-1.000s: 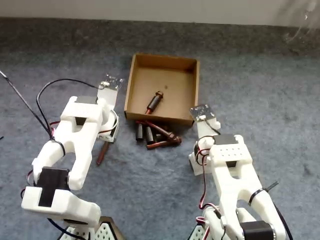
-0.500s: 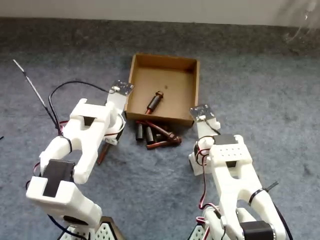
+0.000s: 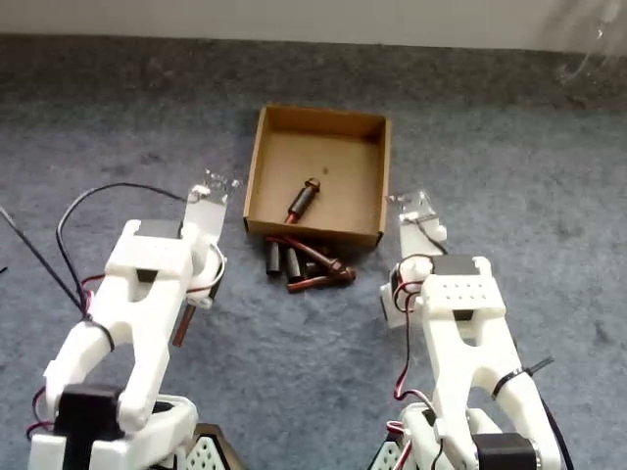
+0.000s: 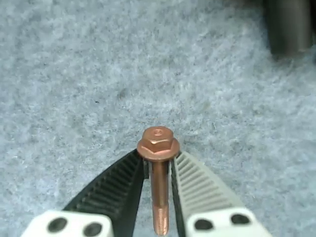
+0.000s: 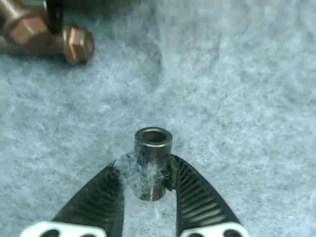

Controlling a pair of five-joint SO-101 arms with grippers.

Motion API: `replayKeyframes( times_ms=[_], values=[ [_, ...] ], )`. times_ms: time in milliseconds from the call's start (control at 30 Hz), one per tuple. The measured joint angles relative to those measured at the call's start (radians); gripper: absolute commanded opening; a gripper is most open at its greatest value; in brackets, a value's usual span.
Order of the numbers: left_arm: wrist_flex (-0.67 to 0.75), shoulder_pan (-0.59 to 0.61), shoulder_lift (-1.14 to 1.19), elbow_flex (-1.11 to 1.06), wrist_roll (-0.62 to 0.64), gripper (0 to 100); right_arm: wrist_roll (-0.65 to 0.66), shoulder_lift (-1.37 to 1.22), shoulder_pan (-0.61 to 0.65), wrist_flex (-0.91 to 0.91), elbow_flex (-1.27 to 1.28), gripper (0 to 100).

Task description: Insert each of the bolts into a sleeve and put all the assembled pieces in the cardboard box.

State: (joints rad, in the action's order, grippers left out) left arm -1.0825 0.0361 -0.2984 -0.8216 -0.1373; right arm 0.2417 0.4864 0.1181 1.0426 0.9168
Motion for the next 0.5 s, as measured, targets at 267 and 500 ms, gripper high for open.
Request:
replayKeyframes(
  times_ms=[267,500],
  values=[
    [0.072,0.0,-0.069,-0.092,0.0,0,-0.043,0.0,0.106,0.0,-0.017,7.1],
    [0.08,0.002,-0.069,-0.095,0.0,0,-0.048,0.002,0.176,-0.002,0.008,11.3]
  ],
)
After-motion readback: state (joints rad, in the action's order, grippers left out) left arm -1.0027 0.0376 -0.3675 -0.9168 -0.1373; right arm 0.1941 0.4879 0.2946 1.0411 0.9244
